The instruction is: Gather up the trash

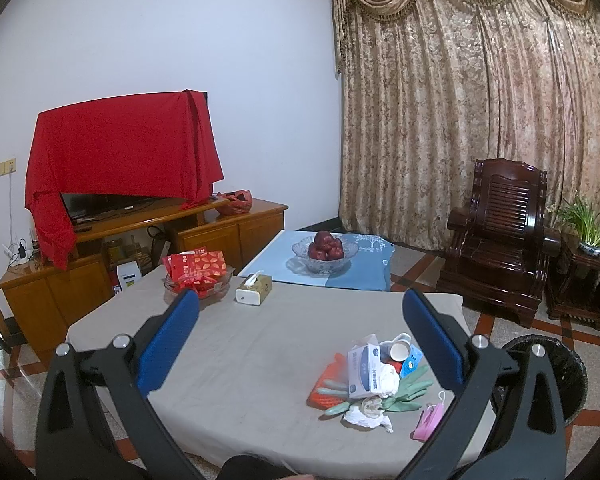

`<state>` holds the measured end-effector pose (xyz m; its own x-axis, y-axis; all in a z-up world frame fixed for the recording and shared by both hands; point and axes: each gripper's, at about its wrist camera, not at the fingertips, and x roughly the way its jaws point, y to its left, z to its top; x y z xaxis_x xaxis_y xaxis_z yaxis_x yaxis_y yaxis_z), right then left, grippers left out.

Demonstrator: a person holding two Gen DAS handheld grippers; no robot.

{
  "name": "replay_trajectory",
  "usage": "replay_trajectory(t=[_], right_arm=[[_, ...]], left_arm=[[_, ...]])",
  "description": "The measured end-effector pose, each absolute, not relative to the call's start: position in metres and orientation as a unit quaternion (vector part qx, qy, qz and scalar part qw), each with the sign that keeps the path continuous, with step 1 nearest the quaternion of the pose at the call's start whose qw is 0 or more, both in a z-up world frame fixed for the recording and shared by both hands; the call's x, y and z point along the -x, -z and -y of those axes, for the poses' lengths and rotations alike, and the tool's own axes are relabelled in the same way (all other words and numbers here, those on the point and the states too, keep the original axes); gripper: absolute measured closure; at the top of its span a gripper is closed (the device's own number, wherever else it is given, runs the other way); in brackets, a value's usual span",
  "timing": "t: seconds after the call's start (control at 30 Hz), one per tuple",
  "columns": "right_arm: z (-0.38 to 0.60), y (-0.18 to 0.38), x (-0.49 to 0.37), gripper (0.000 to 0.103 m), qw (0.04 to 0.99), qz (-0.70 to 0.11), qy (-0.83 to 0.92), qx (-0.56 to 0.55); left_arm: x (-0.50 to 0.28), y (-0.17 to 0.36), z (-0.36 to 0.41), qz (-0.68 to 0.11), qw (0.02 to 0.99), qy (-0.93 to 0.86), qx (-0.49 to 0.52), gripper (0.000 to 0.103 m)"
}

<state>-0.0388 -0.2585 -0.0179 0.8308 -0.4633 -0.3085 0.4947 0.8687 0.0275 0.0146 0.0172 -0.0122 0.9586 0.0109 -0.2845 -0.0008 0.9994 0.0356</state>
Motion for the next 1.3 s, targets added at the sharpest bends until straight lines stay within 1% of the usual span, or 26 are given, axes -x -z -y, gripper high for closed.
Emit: replay_trajectory(t=[0.27, 0.4, 0.67, 0.7, 0.73, 0.77, 0.87, 0.93, 1.0, 1.2, 1.3], right_arm=[[0.256, 0.021, 0.037, 0.006, 0.956, -0.151, 0.246, -0.053], [0.256, 0.027, 0.032, 0.006, 0.956, -0.161, 0.241, -0.055], [0.252, 0.059, 0.007, 0.006, 0.955, -0.208, 0.206, -0.041], [0.250, 0.065, 0.002, 0.007, 0.955, -0.216, 0.200, -0.040], [0.248, 0.070, -0.002, 0.011, 0.955, -0.223, 0.194, -0.040], [0.247, 0.075, -0.007, 0.013, 0.954, -0.230, 0.189, -0.040], [0.245, 0.093, -0.023, 0.021, 0.951, -0.259, 0.164, -0.049], [0.244, 0.110, -0.036, 0.029, 0.946, -0.283, 0.151, -0.056], [0.244, 0.127, -0.048, 0.034, 0.940, -0.304, 0.142, -0.062], [0.242, 0.181, -0.080, 0.040, 0.921, -0.362, 0.116, -0.082], [0.241, 0.197, -0.089, 0.041, 0.916, -0.377, 0.112, -0.083]], left_arm=[[-0.018, 0.015, -0.023, -0.145, 0.989, -0.005, -0.016, 0.004], [-0.022, 0.025, -0.023, -0.156, 0.987, 0.007, -0.036, 0.004], [-0.048, 0.072, -0.030, -0.249, 0.967, 0.030, -0.031, 0.004], [-0.052, 0.081, -0.031, -0.259, 0.965, 0.035, -0.031, 0.004], [-0.055, 0.087, -0.030, -0.267, 0.962, 0.038, -0.031, 0.004], [-0.059, 0.094, -0.030, -0.277, 0.959, 0.044, -0.029, 0.004], [-0.067, 0.109, -0.028, -0.288, 0.956, 0.047, -0.025, 0.004], [-0.073, 0.113, -0.025, -0.287, 0.956, 0.051, -0.021, 0.004], [-0.079, 0.120, -0.023, -0.292, 0.955, 0.054, -0.022, 0.004], [-0.100, 0.145, -0.017, -0.310, 0.949, 0.059, -0.021, 0.004], [-0.111, 0.156, -0.014, -0.313, 0.948, 0.057, -0.023, 0.004]])
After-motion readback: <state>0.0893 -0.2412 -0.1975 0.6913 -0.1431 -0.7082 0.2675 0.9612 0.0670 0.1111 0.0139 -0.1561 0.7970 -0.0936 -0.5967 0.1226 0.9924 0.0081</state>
